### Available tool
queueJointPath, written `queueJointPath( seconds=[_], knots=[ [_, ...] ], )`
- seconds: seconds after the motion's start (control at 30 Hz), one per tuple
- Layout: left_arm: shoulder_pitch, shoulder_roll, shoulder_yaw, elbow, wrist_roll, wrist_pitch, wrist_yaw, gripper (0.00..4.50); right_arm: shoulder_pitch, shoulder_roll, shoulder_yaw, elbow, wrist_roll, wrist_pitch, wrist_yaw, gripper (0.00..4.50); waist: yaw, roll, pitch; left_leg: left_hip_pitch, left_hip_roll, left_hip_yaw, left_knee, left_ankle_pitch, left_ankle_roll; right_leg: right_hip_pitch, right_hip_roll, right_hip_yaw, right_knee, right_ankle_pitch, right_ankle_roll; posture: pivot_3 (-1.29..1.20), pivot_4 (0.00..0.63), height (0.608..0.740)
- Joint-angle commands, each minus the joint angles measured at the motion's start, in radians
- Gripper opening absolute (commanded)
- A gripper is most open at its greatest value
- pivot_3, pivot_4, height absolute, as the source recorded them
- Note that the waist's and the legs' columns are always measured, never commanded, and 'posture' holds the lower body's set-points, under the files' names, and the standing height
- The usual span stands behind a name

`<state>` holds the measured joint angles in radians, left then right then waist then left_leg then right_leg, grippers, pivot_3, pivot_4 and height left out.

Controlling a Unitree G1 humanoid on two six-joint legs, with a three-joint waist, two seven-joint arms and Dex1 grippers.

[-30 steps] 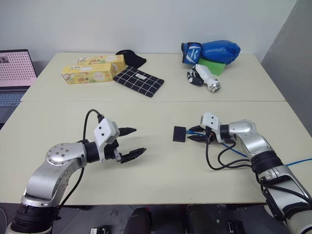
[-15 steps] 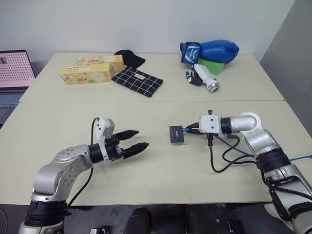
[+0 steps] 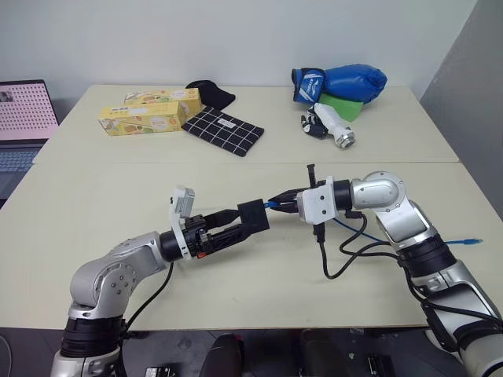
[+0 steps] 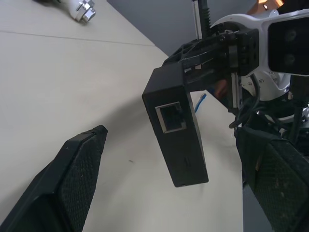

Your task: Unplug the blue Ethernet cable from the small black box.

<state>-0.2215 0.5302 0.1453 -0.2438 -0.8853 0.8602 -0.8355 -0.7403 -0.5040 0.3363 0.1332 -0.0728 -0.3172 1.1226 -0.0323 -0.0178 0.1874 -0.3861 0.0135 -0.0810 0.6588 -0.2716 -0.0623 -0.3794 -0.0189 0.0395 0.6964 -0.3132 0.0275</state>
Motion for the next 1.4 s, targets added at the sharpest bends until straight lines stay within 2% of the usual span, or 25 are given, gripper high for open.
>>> queueJointPath(
  seconds=[0.03,0.1,0.23,0.47,0.53,0.67,0.73,0.83,0.93,0.97,1.07,1.17,1.3,1.4],
  knots=[
    [-0.012,-0.015,0.016,-0.008,-0.035,0.000,-0.002,3.73,-0.022,0.004,-0.015,-0.052,0.024,-0.007,-0.013,0.12,0.000,0.000,0.000,0.000,0.000,0.000,0.000,0.000,0.000,0.000,0.000,0.000,0.000,0.000,0.000,0.00,0.150,0.740],
    [-0.015,-0.019,0.014,-0.006,-0.037,0.000,-0.002,3.22,-0.022,0.004,-0.013,-0.057,0.022,-0.012,-0.016,0.12,0.000,0.000,0.000,0.000,0.000,0.000,0.000,0.000,0.000,0.000,0.000,0.000,0.000,0.000,0.000,0.00,0.150,0.740],
    [-0.021,-0.027,0.006,0.006,-0.029,-0.004,0.000,2.59,-0.023,0.008,-0.009,-0.063,0.019,-0.019,-0.025,0.12,0.000,0.000,0.000,0.000,0.000,0.000,0.000,0.000,0.000,0.000,0.000,0.000,0.000,0.000,0.000,0.00,0.150,0.740],
    [-0.027,-0.024,0.002,0.032,-0.011,-0.008,-0.003,1.10,-0.020,0.011,-0.002,-0.069,-0.010,-0.071,-0.053,0.12,0.000,0.000,0.000,0.000,0.000,0.000,0.000,0.000,0.000,0.000,0.000,0.000,0.000,0.000,0.000,0.00,0.150,0.740],
    [-0.026,-0.022,0.003,0.034,-0.008,-0.009,-0.005,0.80,-0.017,0.010,0.001,-0.070,-0.023,-0.086,-0.062,0.12,0.000,0.000,0.000,0.000,0.000,0.000,0.000,0.000,0.000,0.000,0.000,0.000,0.000,0.000,0.000,0.00,0.150,0.740],
    [-0.027,-0.013,0.006,0.046,-0.001,-0.011,-0.013,0.79,-0.013,0.001,0.005,-0.072,-0.041,-0.134,-0.073,0.12,0.000,0.000,0.000,0.000,0.000,0.000,0.000,0.000,0.000,0.000,0.000,0.000,0.000,0.000,0.000,0.00,0.150,0.740],
    [-0.026,-0.008,0.008,0.051,0.001,-0.010,-0.020,0.79,-0.014,-0.001,0.000,-0.076,-0.031,-0.129,-0.069,0.82,0.000,0.000,0.000,0.000,-0.001,0.000,0.000,0.000,0.000,0.000,0.000,0.000,0.000,0.000,0.000,0.00,0.150,0.740],
    [-0.026,0.008,0.003,0.053,0.016,-0.019,-0.035,0.79,-0.013,-0.021,-0.013,-0.092,0.000,-0.099,-0.040,1.43,0.000,0.000,0.000,0.000,-0.001,0.000,0.000,0.000,0.000,0.000,0.000,0.000,0.000,0.000,0.000,0.00,0.150,0.740],
    [-0.023,0.036,-0.021,0.051,0.059,-0.051,-0.071,0.79,0.011,-0.074,-0.035,-0.163,0.101,0.044,0.044,1.85,0.000,0.000,0.000,0.000,0.000,0.000,0.000,0.000,0.000,0.000,0.000,0.000,0.000,0.000,0.000,0.00,0.150,0.740],
    [-0.021,0.044,-0.030,0.051,0.072,-0.065,-0.084,0.79,0.015,-0.083,-0.039,-0.184,0.128,0.084,0.058,1.85,0.002,0.000,0.000,0.000,0.000,0.000,0.000,0.000,0.000,0.000,0.000,0.000,-0.001,0.000,0.000,0.00,0.150,0.740],
    [-0.024,0.058,-0.063,0.049,0.124,-0.138,-0.141,0.79,0.039,-0.108,-0.079,-0.307,0.332,0.420,0.081,1.85,0.002,0.000,0.000,0.000,0.000,0.000,0.000,0.000,0.000,0.001,-0.001,0.000,-0.001,0.000,0.000,0.00,0.150,0.740],
    [-0.043,0.061,-0.084,0.053,0.163,-0.218,-0.197,0.79,0.070,-0.087,-0.108,-0.374,0.489,0.704,0.031,1.85,0.003,0.000,0.000,0.000,0.001,-0.001,0.000,0.000,0.000,0.001,-0.001,0.001,-0.001,0.000,0.000,0.00,0.150,0.740],
    [-0.062,0.077,-0.109,0.066,0.208,-0.295,-0.270,0.79,0.084,-0.035,-0.116,-0.403,0.565,0.902,-0.055,1.85,0.001,0.000,0.000,0.000,0.000,-0.001,-0.001,0.000,0.000,0.000,-0.001,0.001,-0.001,0.000,0.000,0.00,0.150,0.740],
    [-0.063,0.094,-0.127,0.071,0.233,-0.329,-0.322,0.79,0.092,-0.012,-0.120,-0.395,0.587,0.965,-0.083,1.85,0.000,0.000,0.000,0.000,-0.001,0.000,-0.001,0.000,0.000,-0.001,0.000,0.000,-0.001,0.000,0.000,0.00,0.150,0.740]
  ],
)
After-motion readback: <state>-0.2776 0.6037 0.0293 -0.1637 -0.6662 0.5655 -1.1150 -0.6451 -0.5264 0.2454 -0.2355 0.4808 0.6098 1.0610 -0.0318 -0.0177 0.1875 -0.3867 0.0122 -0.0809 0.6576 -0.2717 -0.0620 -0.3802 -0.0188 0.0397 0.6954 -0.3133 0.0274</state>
